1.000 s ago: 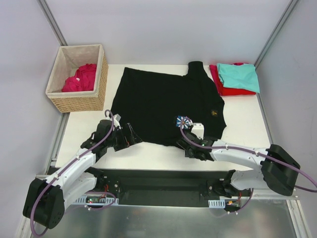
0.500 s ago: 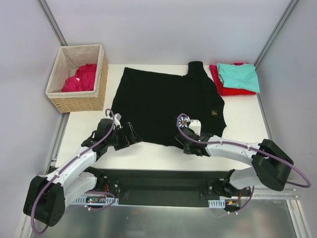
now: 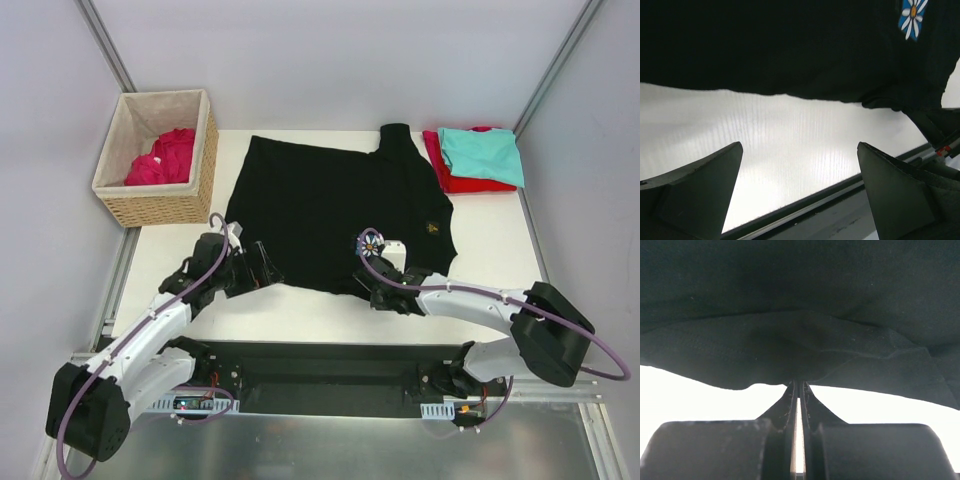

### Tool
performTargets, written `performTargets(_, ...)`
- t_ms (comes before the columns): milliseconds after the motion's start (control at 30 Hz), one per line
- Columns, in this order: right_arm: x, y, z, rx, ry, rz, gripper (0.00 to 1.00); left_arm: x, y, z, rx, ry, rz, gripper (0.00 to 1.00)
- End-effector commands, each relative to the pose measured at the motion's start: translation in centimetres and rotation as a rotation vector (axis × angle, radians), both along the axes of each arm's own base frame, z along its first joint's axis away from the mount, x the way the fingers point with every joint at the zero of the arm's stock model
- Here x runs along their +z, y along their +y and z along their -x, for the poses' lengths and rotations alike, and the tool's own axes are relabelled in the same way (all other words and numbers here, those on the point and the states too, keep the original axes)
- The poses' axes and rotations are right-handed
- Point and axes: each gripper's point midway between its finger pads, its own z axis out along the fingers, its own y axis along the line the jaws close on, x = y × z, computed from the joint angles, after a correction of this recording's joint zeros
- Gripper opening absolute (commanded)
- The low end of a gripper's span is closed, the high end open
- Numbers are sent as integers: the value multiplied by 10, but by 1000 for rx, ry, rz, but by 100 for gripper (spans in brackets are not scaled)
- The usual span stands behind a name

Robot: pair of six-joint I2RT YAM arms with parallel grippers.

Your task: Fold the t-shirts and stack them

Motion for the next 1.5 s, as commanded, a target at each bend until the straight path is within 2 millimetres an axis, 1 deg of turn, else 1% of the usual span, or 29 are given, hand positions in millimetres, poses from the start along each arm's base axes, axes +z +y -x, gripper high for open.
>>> performTargets(0,10,1,-3,-5,-31,-32,1,38,31,-18,53,-112,-191,99)
performTargets(33,9,1,-3,-7,-31,-35,1,37,36,-14,58,-87,-220,99)
performTargets(100,8,2,-1,-4,-28,-44,1,44,43,-20,73,-90,-249,99)
performTargets(133,8,1,-2,-7,-28,-47,1,42,52,-21,110,-65,-260,99)
performTargets(300,10,-5,1,-5,-42,-51,1,42,69,-34,204,17,-198,99)
performTargets(367,15,-9,2,-9,-59,-59,1,39,83,-35,255,46,-259,99)
performTargets(533,21,-15,2,-8,-85,-66,1,37,98,-47,314,87,-303,99)
performTargets(600,22,-16,3,-4,-86,-72,1,35,108,-52,353,106,-333,99)
performTargets(667,23,-17,4,1,-90,-78,1,35,112,-56,368,115,-326,99)
performTargets(700,22,-19,5,3,-88,-75,1,35,120,-62,394,117,-352,99)
performTargets(833,22,-23,6,2,-91,-82,1,35,130,-75,418,141,-360,99)
performTargets(900,23,-23,7,11,-94,-86,1,31,131,-83,412,165,-369,99)
performTargets(1000,24,-25,7,13,-98,-96,1,22,131,-92,397,198,-382,96)
performTargets(1067,24,-27,8,15,-96,-99,1,16,131,-98,395,214,-387,90)
performTargets(1133,25,-29,7,14,-98,-103,1,12,131,-101,398,231,-386,85)
performTargets(1167,23,-30,8,16,-93,-101,1,7,136,-101,415,247,-412,83)
performTargets(1233,23,-32,7,15,-95,-104,1,4,137,-102,425,259,-417,81)
performTargets(1267,22,-34,9,17,-91,-105,1,-1,140,-101,431,276,-426,80)
performTargets(1367,22,-37,8,17,-92,-105,1,-7,142,-103,437,293,-428,74)
performTargets(1467,20,-40,8,10,-87,-104,1,-12,142,-105,438,307,-431,58)
